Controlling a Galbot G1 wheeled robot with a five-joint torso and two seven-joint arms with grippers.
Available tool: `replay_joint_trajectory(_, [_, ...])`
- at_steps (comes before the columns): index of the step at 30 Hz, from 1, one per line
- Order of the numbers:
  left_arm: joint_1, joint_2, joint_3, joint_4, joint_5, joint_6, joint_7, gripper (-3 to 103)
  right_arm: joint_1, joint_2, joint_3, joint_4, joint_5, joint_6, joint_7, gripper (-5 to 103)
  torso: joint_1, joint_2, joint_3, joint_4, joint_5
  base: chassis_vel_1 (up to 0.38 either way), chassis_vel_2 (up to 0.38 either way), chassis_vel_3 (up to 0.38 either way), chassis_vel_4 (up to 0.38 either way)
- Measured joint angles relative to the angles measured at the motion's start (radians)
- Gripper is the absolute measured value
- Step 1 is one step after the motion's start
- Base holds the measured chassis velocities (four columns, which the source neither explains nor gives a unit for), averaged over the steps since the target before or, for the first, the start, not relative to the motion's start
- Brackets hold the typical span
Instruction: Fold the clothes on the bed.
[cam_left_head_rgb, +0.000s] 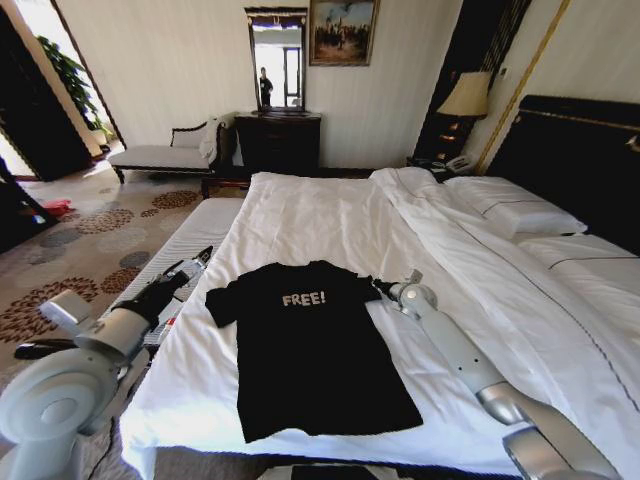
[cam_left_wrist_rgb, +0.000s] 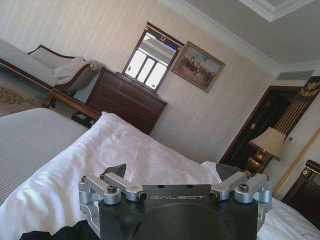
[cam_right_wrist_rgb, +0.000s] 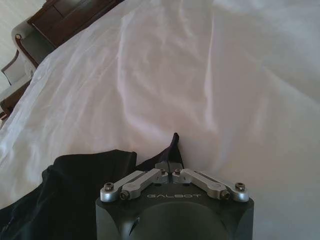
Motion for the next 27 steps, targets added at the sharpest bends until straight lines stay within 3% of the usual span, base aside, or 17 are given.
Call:
replay_joint_trajectory(9, [0.000,-0.001,-0.003,0.000,0.002,-0.003,0.001,100,-0.087,-0.039,0.041,0.199,0.002,0.067,0.014,0,0.000,0.000,0.000,0.0000,-0.0001,0.000,0.000,0.000,0.000])
replay_joint_trajectory(27, [-0.006,-0.001,0.002,0.007,0.010,-0.005,0.002,100,-0.061,-0.029,-0.017,0.258,0.006,0.165,-0.069,0,0.000,0.000,0.000,0.0000,-0.0002,0.000,0.000,0.000,0.000])
